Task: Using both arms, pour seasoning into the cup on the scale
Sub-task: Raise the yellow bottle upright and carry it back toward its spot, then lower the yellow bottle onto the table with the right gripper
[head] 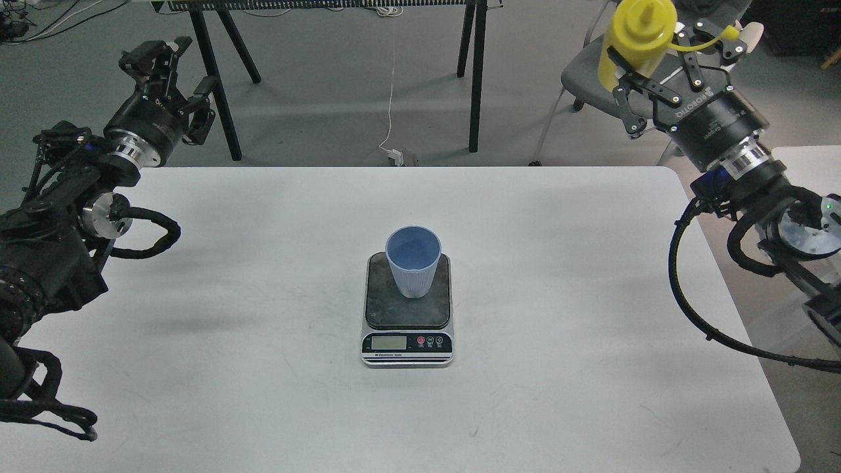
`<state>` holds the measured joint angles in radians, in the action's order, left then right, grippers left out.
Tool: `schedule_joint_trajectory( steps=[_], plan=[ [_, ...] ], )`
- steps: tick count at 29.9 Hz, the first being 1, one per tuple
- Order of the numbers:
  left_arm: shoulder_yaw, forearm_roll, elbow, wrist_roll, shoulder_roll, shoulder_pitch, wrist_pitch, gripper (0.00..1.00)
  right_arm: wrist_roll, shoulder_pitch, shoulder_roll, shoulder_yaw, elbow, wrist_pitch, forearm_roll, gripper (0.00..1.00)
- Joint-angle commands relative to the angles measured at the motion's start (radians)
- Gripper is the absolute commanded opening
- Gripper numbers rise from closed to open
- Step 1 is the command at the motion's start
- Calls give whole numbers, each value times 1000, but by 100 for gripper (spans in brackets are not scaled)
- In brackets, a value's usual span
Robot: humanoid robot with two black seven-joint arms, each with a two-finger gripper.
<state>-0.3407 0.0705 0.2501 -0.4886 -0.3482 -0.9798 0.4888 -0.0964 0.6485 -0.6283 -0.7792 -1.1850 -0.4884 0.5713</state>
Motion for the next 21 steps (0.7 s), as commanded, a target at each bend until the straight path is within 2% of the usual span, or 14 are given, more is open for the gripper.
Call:
schedule_joint_trajectory(
  steps=[1, 8, 21],
  plan=[
    [0, 0, 0, 0, 0, 3, 0, 67, -28, -125, 7, -80, -44, 0, 45, 49],
    [2, 2, 0, 0, 0, 4, 0, 67, -32, -306, 19, -158, -103, 0, 47, 50],
    [17, 2, 0, 0, -8, 7, 0, 67, -39, -653, 156, -348, -151, 0, 33, 51]
  ],
)
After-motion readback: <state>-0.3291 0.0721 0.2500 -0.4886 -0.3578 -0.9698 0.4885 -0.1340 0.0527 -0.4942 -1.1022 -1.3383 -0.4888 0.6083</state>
